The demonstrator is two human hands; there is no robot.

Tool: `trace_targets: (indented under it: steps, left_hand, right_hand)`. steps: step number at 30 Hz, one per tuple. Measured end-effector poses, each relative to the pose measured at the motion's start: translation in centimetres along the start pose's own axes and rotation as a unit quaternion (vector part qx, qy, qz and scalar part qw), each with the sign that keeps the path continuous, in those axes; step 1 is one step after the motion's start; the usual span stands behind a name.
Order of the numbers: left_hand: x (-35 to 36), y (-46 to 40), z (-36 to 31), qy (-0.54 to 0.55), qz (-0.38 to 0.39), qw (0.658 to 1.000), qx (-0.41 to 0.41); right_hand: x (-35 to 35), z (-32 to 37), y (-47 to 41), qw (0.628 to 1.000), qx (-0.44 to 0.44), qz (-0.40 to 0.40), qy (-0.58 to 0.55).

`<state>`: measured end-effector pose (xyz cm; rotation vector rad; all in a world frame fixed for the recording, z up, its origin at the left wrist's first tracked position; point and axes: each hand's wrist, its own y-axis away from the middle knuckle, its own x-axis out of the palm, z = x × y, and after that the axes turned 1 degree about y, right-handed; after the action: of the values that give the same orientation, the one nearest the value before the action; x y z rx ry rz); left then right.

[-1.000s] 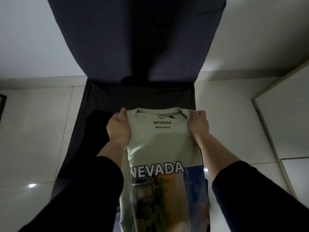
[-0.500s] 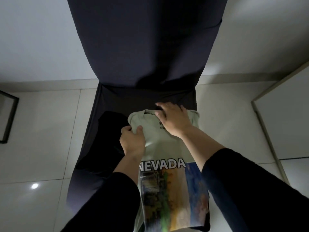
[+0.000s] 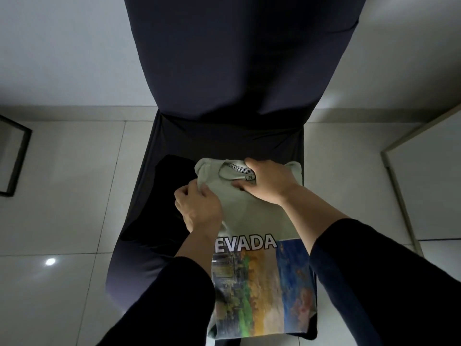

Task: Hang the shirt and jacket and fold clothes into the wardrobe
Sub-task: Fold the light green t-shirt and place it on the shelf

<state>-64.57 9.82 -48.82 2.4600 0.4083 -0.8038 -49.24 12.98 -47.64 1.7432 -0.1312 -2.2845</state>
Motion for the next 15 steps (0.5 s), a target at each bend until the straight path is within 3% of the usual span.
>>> trace_targets:
  steps: [2,4,7,10,12,15]
  left_hand:
    - [0.2,0.4,-0.2,-0.009,0.014,1.0,0.005]
    - [0.0,0.5,-0.5,0.043,0.033,0.999,-0.002]
    - [-0.7,1.1,-0.7,0.127,0.057,0.99,-0.001]
    - [-1.6,2.1,-0.7,0.173,0.071,0.982,0.009]
    - [-2.4,3.2,-0.4,0.198,0.121,0.973,-0.002]
    - [-4.3,5.9,1.2,0.127,0.226,0.965,-0.027]
  right_hand:
    - [-0.1,0.2,0.4,0.997,-0.033,-0.056,0.04]
    - [-0.2,0.6,0.9,0.998,-0.014,-0.056,0.028]
    - [-1.0,0.9,1.5,0.995,0.075,0.026,-0.064]
    - [-2.2,1.1,2.1,0.985,0.098,0.089,-0.115]
    - [-3.5,1.6,2.8,0.978,0.095,0.079,-0.167]
    - [-6.2,2.2,4.8,0.969,0.096,0.041,-0.225]
